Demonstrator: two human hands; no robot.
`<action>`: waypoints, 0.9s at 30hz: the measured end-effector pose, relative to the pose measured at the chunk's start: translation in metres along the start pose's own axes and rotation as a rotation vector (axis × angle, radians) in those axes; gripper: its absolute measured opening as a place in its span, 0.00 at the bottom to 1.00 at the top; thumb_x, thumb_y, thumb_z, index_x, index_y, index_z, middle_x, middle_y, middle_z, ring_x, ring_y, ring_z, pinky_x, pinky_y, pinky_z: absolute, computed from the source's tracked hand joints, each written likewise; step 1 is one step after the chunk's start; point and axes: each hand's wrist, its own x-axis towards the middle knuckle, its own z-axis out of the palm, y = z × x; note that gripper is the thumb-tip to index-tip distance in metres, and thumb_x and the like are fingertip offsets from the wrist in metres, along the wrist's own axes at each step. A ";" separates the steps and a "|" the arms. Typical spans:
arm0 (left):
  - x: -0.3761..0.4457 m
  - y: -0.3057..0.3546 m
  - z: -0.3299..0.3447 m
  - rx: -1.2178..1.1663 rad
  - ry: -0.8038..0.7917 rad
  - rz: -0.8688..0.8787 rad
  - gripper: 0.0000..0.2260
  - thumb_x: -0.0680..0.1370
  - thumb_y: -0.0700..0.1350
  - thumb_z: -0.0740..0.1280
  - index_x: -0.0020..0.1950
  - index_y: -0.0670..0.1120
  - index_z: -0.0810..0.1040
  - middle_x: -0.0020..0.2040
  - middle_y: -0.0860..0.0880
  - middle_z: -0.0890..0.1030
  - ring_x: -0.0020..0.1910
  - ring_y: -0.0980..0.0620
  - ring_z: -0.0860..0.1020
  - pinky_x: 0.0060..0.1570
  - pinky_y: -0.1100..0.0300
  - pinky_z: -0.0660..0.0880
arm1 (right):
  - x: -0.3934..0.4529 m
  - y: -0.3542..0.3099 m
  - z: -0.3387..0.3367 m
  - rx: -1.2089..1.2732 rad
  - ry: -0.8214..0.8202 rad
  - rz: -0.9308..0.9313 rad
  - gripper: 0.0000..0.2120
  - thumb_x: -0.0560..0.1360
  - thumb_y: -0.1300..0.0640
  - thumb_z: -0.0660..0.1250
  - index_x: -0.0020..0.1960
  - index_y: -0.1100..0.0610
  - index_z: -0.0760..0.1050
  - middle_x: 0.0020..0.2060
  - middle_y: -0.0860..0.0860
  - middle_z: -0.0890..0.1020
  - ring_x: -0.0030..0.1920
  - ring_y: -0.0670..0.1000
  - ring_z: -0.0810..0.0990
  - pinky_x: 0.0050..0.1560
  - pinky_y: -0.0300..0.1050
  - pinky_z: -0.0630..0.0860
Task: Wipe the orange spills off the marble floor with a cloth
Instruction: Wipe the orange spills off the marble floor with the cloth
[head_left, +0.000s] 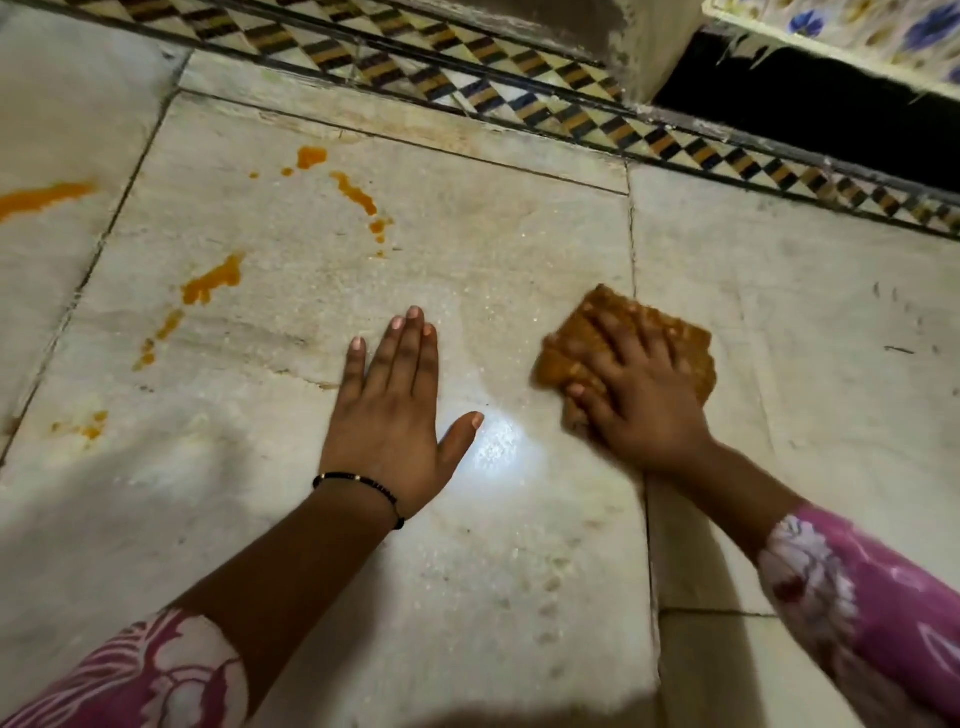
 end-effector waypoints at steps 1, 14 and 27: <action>0.000 0.001 0.000 0.002 0.002 -0.004 0.37 0.78 0.64 0.44 0.76 0.38 0.54 0.77 0.41 0.54 0.76 0.45 0.53 0.73 0.45 0.46 | 0.013 0.013 -0.002 0.010 0.000 0.033 0.27 0.75 0.36 0.46 0.73 0.37 0.59 0.76 0.50 0.58 0.73 0.63 0.55 0.70 0.67 0.50; 0.001 0.001 -0.002 -0.002 0.017 0.000 0.37 0.77 0.64 0.45 0.76 0.38 0.55 0.77 0.40 0.56 0.76 0.44 0.56 0.73 0.46 0.46 | 0.065 -0.063 0.000 0.017 0.019 -0.173 0.25 0.77 0.36 0.49 0.73 0.36 0.56 0.77 0.49 0.53 0.75 0.64 0.47 0.72 0.65 0.45; 0.000 0.002 -0.003 -0.062 0.067 -0.052 0.41 0.76 0.66 0.48 0.76 0.36 0.49 0.77 0.37 0.49 0.77 0.41 0.49 0.74 0.44 0.48 | 0.161 -0.018 -0.018 0.112 -0.017 0.193 0.25 0.79 0.37 0.50 0.75 0.39 0.54 0.78 0.52 0.49 0.74 0.68 0.46 0.71 0.68 0.43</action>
